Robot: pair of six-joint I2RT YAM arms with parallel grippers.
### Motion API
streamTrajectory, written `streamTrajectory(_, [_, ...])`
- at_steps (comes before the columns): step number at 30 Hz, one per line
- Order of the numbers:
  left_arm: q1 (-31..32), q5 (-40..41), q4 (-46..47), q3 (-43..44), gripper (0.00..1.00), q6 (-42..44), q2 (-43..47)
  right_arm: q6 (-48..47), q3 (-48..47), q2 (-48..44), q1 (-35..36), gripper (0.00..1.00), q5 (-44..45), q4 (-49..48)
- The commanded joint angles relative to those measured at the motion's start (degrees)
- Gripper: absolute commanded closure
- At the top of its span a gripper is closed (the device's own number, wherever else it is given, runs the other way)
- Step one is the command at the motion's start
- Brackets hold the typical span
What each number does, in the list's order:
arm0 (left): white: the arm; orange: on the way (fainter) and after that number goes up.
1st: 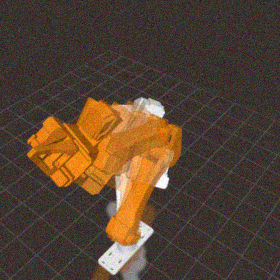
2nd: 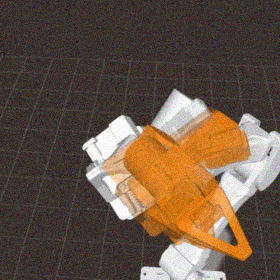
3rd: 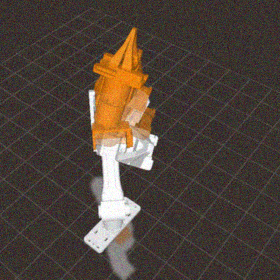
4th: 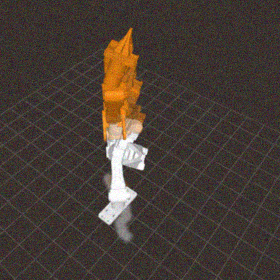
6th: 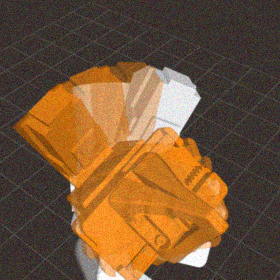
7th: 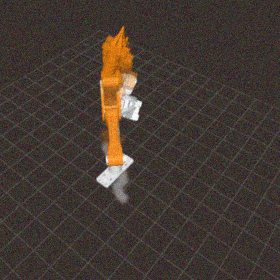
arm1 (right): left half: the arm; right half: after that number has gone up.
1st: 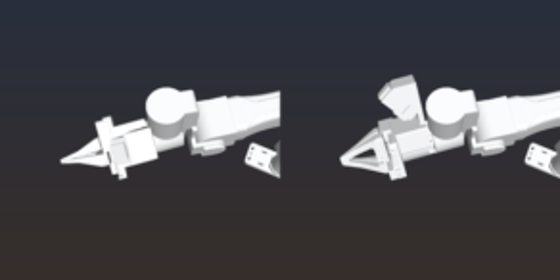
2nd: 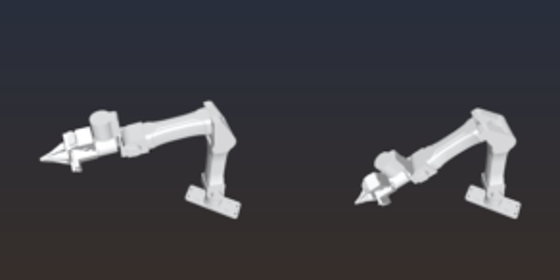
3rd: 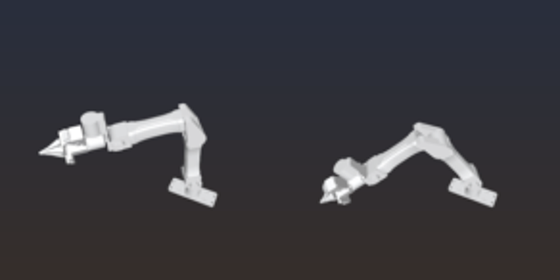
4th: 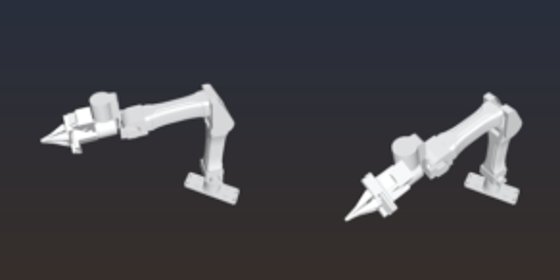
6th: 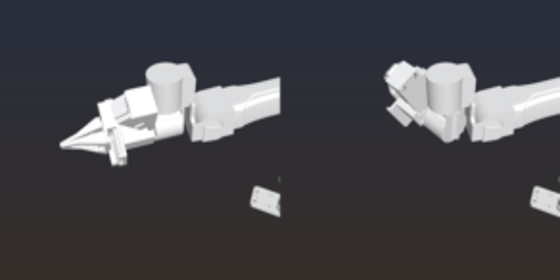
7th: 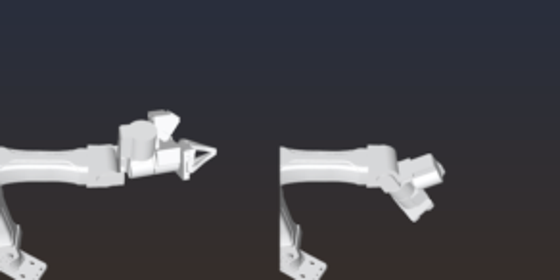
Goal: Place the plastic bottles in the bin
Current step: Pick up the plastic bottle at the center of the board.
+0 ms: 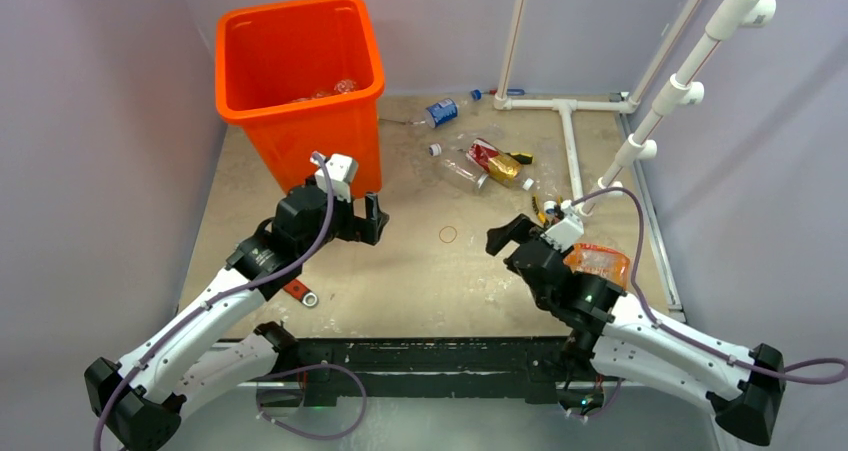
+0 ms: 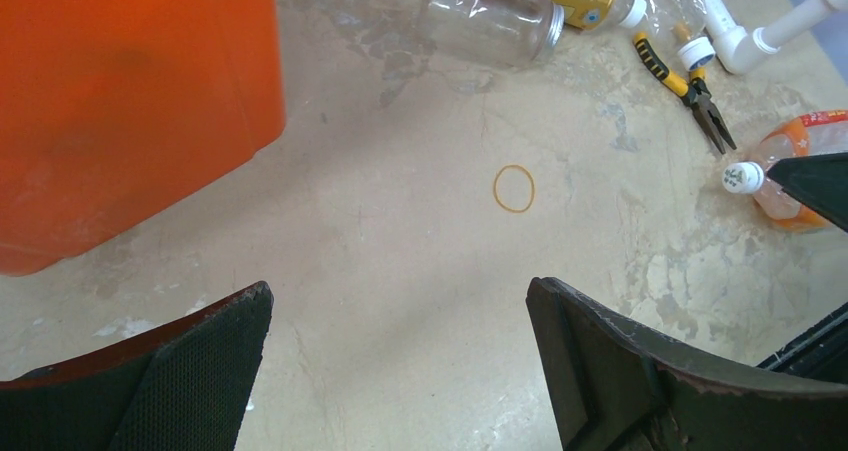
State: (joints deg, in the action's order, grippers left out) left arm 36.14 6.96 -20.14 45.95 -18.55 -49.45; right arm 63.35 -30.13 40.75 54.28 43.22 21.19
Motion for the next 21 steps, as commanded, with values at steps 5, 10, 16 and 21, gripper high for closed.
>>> streamTrajectory(5, [0.0,-4.2,3.3,-0.3,0.01,-4.0,-0.3,17.1,-4.0,6.0,-1.9,0.01,14.3,17.1])
streamTrajectory(10, [0.1,-6.6,3.5,-0.4,0.01,-4.8,-0.2,8.2,-5.3,8.7,-5.7,0.01,11.6,12.3])
streamTrajectory(16, [0.7,-6.7,3.8,-0.7,0.01,-5.2,0.5,10.1,-5.7,13.1,-9.4,0.01,7.2,13.1])
streamTrajectory(21, [0.9,-7.9,3.7,-0.9,0.01,-5.3,0.3,6.0,-5.3,16.1,-10.6,0.01,5.0,8.5])
